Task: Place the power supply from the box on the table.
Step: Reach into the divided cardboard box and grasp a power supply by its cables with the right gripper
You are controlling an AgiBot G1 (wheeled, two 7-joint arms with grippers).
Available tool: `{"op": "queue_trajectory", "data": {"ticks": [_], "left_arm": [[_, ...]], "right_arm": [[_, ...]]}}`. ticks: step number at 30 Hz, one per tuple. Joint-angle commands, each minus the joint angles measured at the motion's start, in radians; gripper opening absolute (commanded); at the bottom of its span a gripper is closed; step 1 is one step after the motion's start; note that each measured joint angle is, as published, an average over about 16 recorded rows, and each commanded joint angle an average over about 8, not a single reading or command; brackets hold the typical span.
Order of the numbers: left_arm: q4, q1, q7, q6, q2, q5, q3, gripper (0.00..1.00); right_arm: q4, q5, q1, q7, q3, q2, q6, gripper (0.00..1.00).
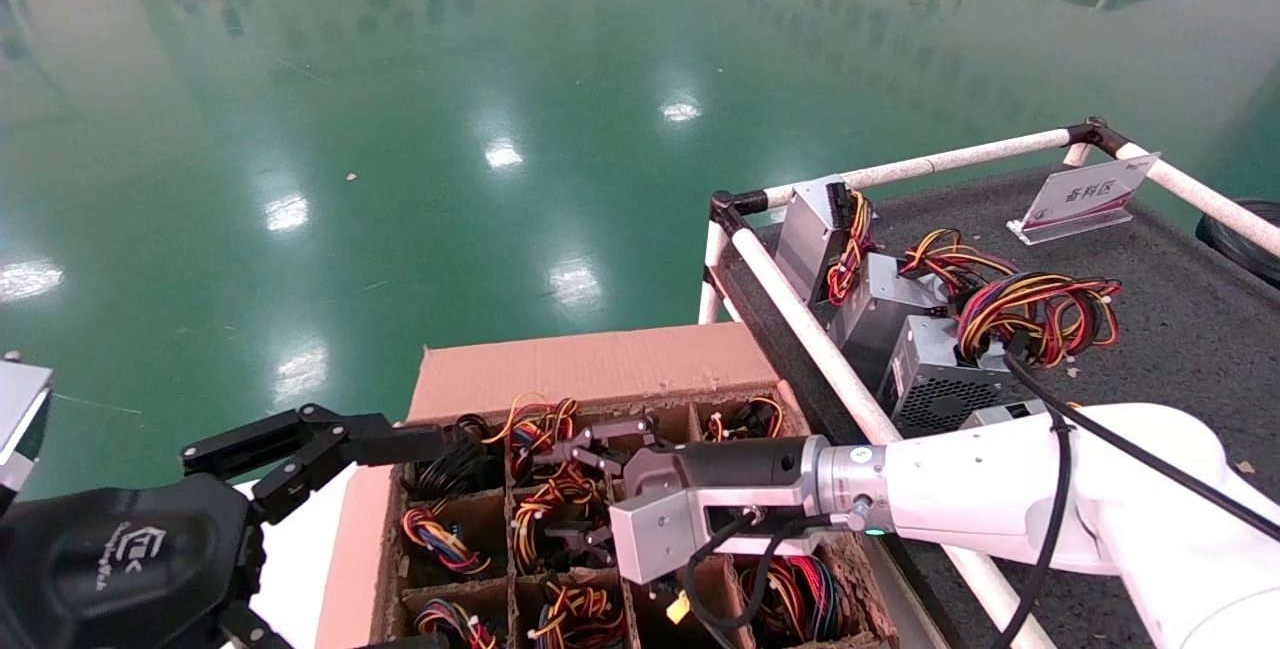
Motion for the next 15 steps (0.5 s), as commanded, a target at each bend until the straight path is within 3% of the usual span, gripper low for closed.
{"op": "queue_trajectory", "data": {"ticks": [1, 15], "left_arm": [[0.0, 0.0, 0.0, 0.0, 0.0, 0.0, 0.0, 1.0], [0.0, 0.0, 0.0, 0.0, 0.0, 0.0, 0.0, 1.0]], "right_arm": [[-0.019, -0.005, 0.006, -0.015, -0.003, -0.003, -0.005, 0.0], [-0.117, -0.013, 0.048, -0.064, -0.012, -0.03, -0.02, 0.0]]}}
